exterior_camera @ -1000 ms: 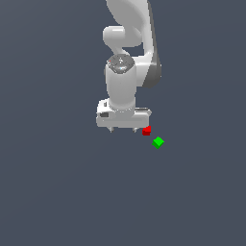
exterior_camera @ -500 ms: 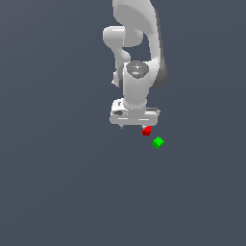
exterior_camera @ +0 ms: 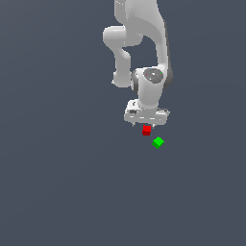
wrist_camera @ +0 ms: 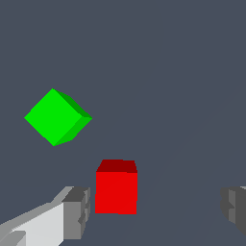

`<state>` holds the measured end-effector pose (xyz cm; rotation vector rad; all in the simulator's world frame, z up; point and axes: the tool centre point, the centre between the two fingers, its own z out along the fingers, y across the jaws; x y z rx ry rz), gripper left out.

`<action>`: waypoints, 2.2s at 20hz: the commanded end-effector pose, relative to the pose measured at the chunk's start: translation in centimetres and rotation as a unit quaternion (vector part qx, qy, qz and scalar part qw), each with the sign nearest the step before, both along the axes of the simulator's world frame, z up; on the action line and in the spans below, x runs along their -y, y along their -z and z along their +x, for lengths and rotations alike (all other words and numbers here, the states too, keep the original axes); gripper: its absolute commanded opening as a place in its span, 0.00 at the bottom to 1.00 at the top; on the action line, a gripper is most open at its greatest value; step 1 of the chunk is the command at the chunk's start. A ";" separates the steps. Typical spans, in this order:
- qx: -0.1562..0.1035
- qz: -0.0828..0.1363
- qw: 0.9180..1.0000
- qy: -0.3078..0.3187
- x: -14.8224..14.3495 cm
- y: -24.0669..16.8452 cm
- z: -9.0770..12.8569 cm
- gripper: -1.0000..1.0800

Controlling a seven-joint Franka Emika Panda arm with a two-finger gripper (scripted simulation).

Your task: Stack the red cube on top of the green cube.

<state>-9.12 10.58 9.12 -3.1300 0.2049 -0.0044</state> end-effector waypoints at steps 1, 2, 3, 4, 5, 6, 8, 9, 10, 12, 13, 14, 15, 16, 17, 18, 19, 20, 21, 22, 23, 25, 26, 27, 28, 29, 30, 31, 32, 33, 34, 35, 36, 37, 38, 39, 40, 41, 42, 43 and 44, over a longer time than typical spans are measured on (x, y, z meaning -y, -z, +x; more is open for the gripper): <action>0.000 -0.001 1.000 0.006 -1.1 0.8 -0.8 0.96; -0.001 -0.001 1.000 0.008 -1.4 1.1 -1.0 0.96; -0.001 -0.001 1.000 0.010 -1.8 1.3 -1.2 0.96; -0.001 -0.002 1.000 0.011 -2.0 1.5 -1.3 0.96; -0.001 -0.002 1.000 0.012 -2.3 1.7 -1.5 0.96; -0.001 -0.002 1.000 0.013 -2.5 1.8 -1.6 0.96; -0.001 -0.002 1.000 0.014 -2.8 2.0 -1.7 0.96; -0.002 -0.002 1.000 0.015 -2.8 2.1 -1.8 0.96; -0.002 -0.002 1.000 0.015 -2.9 2.1 -1.7 0.96; -0.002 -0.002 1.000 0.014 -2.8 2.1 -1.7 0.96; -0.002 -0.002 1.000 0.014 -2.8 2.1 -1.7 0.96; -0.002 -0.002 1.000 0.014 -2.8 2.2 -1.7 0.96; -0.002 -0.002 1.000 0.014 -2.8 2.3 -1.8 0.96; -0.002 -0.002 1.000 0.014 -2.9 2.5 -1.8 0.96; -0.002 -0.002 1.000 0.014 -2.9 2.8 -1.8 0.96; -0.002 -0.002 1.000 0.014 -2.9 3.1 -1.8 0.96; -0.002 -0.002 1.000 0.014 -2.9 3.5 -1.8 0.96; -0.002 -0.002 1.000 0.014 -2.9 3.9 -1.8 0.96; -0.002 -0.002 1.000 0.014 -2.9 4.4 -1.8 0.96; -0.002 -0.002 1.000 0.014 -2.9 5.0 -1.8 0.96; -0.002 -0.002 1.000 0.015 -2.9 5.4 -1.8 0.96; -0.002 -0.002 1.000 0.015 -2.9 6.2 -1.8 0.96; -0.002 -0.002 1.000 0.015 -2.9 6.5 -1.8 0.96; -0.002 -0.002 1.000 0.015 -2.9 6.7 -1.8 0.96; -0.002 -0.002 1.000 0.015 -2.9 6.9 -1.8 0.96; -0.002 -0.002 1.000 0.015 -2.9 7.0 -1.8 0.96; -0.002 -0.002 1.000 0.015 -2.9 7.1 -1.8 0.96; -0.002 -0.002 1.000 0.015 -2.9 7.1 -1.8 0.96; -0.002 -0.002 1.000 0.015 -2.9 7.1 -1.8 0.00; -0.002 -0.002 1.000 0.015 -2.9 7.1 -1.8 0.00; -0.002 -0.002 1.000 0.015 -2.9 7.1 -1.8 0.00; -0.002 -0.002 1.000 0.015 -2.9 7.1 -1.8 0.00; -0.002 -0.002 1.000 0.015 -2.9 7.1 -1.8 0.00; -0.002 -0.002 1.000 0.015 -2.9 7.1 -1.8 0.00; -0.002 -0.002 1.000 0.015 -2.9 7.1 -1.8 0.00; -0.002 -0.002 1.000 0.015 -2.9 7.1 -1.8 0.00; -0.002 -0.002 1.000 0.015 -2.9 7.1 -1.8 0.00; -0.002 -0.002 1.000 0.015 -2.9 7.1 -1.8 0.00; -0.002 -0.002 1.000 0.015 -2.9 7.1 -1.8 0.00; -0.002 -0.002 1.000 0.015 -2.9 7.1 -1.8 0.00; -0.002 -0.002 1.000 0.015 -2.9 7.0 -1.8 0.00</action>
